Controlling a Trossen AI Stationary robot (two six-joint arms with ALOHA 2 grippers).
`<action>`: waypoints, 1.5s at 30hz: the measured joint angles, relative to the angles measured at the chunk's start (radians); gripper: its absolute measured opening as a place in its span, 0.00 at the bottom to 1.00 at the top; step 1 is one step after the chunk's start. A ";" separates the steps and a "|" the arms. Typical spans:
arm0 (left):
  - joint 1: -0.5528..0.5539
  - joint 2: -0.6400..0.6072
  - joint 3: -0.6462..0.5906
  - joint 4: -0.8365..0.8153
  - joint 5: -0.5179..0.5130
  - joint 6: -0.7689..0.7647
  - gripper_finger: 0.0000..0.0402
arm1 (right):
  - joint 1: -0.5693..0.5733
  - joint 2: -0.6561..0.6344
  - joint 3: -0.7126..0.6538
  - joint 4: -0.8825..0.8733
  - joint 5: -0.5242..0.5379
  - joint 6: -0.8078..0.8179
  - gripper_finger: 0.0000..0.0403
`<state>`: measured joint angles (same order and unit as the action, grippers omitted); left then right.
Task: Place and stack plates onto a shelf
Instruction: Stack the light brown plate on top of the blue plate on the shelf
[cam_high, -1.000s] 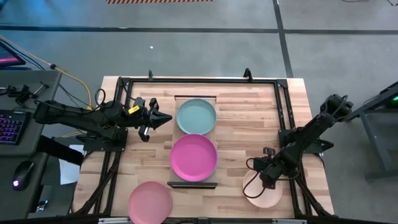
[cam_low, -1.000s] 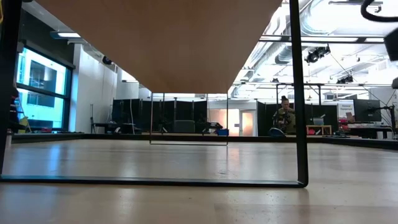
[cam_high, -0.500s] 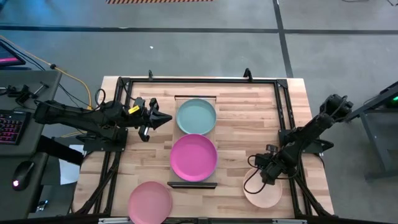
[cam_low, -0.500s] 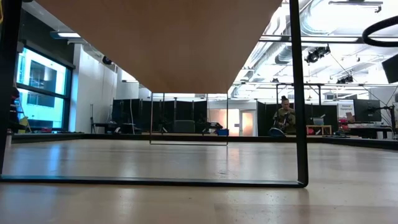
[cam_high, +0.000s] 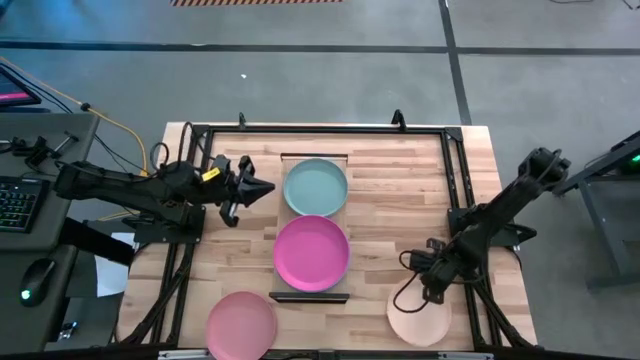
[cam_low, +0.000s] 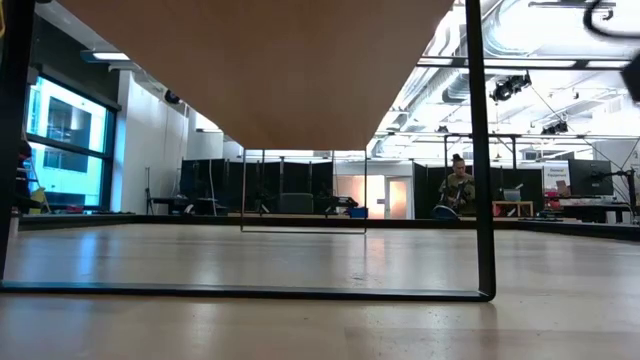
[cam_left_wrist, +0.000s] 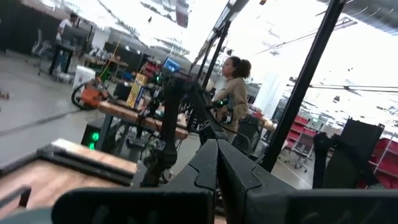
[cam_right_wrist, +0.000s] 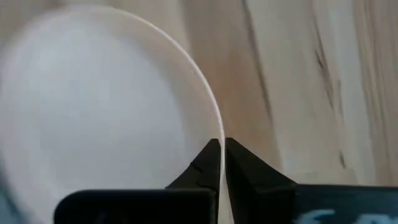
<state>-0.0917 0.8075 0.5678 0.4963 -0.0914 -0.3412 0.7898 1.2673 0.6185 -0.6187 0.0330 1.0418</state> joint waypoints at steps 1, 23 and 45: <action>0.000 -0.002 0.000 0.008 0.000 0.010 0.00 | -0.002 -0.026 0.007 -0.003 0.000 0.002 0.00; 0.000 -0.021 0.001 0.040 -0.003 0.083 0.00 | -0.122 -0.153 0.054 -0.043 -0.066 -0.021 0.09; 0.000 -0.021 0.000 0.040 -0.003 0.101 0.00 | 0.112 0.115 0.053 -0.095 -0.067 0.121 0.51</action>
<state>-0.0919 0.7868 0.5682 0.5365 -0.0940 -0.2406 0.9014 1.3825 0.6720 -0.7138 -0.0341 1.1629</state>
